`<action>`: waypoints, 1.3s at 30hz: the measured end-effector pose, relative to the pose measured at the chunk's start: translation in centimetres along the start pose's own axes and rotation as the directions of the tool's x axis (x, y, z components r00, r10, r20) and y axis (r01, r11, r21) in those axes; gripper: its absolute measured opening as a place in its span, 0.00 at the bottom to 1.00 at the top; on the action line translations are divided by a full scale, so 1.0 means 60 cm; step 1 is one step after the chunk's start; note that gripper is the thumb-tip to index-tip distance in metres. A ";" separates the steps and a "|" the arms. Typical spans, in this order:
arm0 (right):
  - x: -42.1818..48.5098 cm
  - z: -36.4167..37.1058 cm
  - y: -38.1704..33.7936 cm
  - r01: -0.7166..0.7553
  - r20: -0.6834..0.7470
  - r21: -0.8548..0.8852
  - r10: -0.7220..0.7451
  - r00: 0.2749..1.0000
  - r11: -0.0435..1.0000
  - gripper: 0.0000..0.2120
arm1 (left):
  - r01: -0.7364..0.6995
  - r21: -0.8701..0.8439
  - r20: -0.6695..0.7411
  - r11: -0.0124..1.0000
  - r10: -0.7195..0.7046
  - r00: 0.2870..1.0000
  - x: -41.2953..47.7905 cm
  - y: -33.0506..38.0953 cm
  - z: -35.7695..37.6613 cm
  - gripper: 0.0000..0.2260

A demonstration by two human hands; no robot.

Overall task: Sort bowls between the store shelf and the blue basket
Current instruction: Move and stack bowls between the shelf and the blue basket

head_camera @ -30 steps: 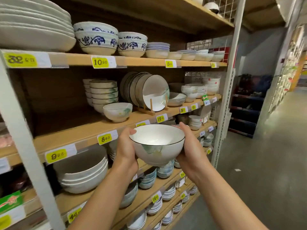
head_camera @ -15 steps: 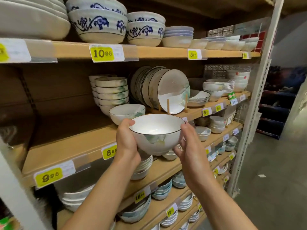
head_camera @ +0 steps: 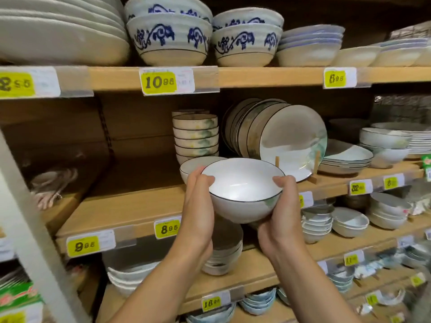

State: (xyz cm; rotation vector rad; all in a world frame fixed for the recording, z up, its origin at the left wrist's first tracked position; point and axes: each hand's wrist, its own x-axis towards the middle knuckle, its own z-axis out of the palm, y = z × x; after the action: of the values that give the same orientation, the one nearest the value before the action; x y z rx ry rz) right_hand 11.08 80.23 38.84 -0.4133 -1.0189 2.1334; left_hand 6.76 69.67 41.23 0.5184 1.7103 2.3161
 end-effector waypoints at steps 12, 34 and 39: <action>0.084 -0.003 -0.051 -0.236 0.227 -0.083 0.249 0.941 0.968 0.14 | 0.065 -0.304 -0.200 0.951 -0.130 0.971 0.045 -0.009 0.038 0.18; 0.112 0.032 -0.046 -0.416 0.499 -0.168 0.441 0.746 0.894 0.19 | -0.119 -0.273 -0.211 0.955 0.061 0.975 0.040 0.009 0.006 0.17; 0.080 0.028 -0.048 -0.039 0.483 -0.184 0.125 0.867 0.982 0.19 | -0.228 -0.300 -0.311 0.926 0.131 0.941 0.036 0.014 0.007 0.18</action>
State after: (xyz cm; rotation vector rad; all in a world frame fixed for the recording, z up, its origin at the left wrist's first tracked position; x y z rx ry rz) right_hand 8.24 84.03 42.21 0.0252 -1.4990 2.2945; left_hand 5.01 70.60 42.49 0.2972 1.3729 2.8596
